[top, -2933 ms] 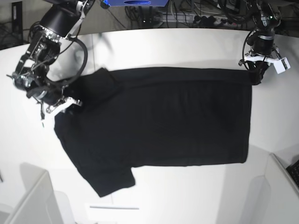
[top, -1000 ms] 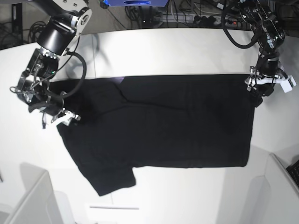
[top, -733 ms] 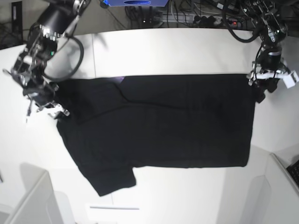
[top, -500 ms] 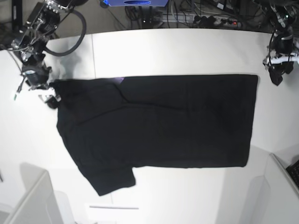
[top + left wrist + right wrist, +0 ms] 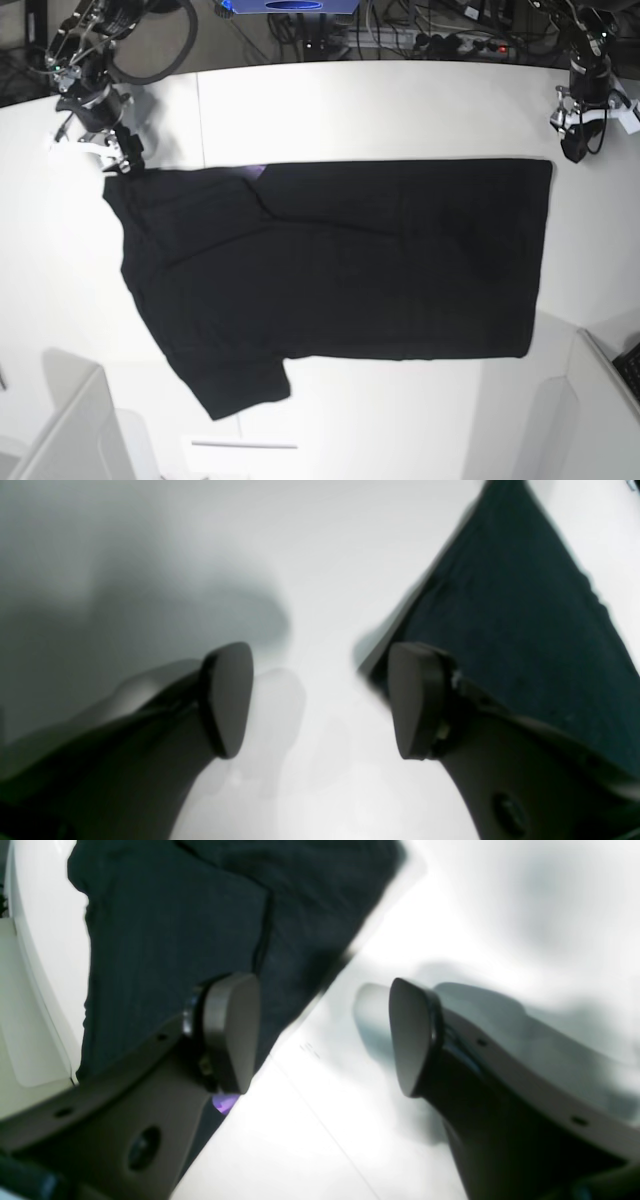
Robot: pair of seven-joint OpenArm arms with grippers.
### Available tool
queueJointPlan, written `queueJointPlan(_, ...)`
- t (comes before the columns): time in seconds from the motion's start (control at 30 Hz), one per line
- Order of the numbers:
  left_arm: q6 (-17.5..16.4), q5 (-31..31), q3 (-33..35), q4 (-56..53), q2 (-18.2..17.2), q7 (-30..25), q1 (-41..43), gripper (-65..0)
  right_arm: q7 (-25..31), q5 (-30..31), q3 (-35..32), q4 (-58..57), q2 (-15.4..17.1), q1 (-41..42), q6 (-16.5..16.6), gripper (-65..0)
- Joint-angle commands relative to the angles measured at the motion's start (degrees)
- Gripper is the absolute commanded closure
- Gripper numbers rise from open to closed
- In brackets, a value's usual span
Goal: Fold the T-shirt properly
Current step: 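Regrasp the shoulder corners with both grippers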
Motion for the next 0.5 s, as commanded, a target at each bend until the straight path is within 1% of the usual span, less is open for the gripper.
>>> queueJointPlan(0.0, -0.51, -0.83, -0.2, 0.28, -0.68, -1.13, -0.44, -41.1, 1.89, 0.69, 0.2, 0.83, 0.47, 0.28, 1.67, -39.0)
queueJointPlan(0.07, -0.51, -0.56, -0.2, -0.33, -0.68, -1.05, -1.41, -41.1, 3.03, 0.52, 0.2, 0.74, 0.47, 0.01, 4.04, -39.0)
queueJointPlan(0.1, -0.51, -0.48, 0.24, -0.42, -0.68, -1.05, -1.85, -41.1, 3.29, 0.43, 0.2, 0.65, 0.47, 0.01, 4.48, -39.0)
queueJointPlan(0.27, -0.43, -0.39, 5.52, -1.3, -1.73, -1.31, -2.29, -41.1, 3.29, 0.43, 0.2, -0.32, 0.47, 0.72, 4.57, -39.0)
queueJointPlan(0.4, -0.43, -0.39, 6.31, -3.41, -1.73, -1.13, -4.13, -41.1, 3.29, 0.34, 0.2, -3.39, 0.64, 2.04, 4.57, -38.9)
queueJointPlan(0.47, -0.43, -0.39, 6.48, -4.29, -1.73, -1.13, -4.57, -41.1, 3.29, 0.34, 0.2, -4.45, 1.35, 2.65, 4.57, -38.9)
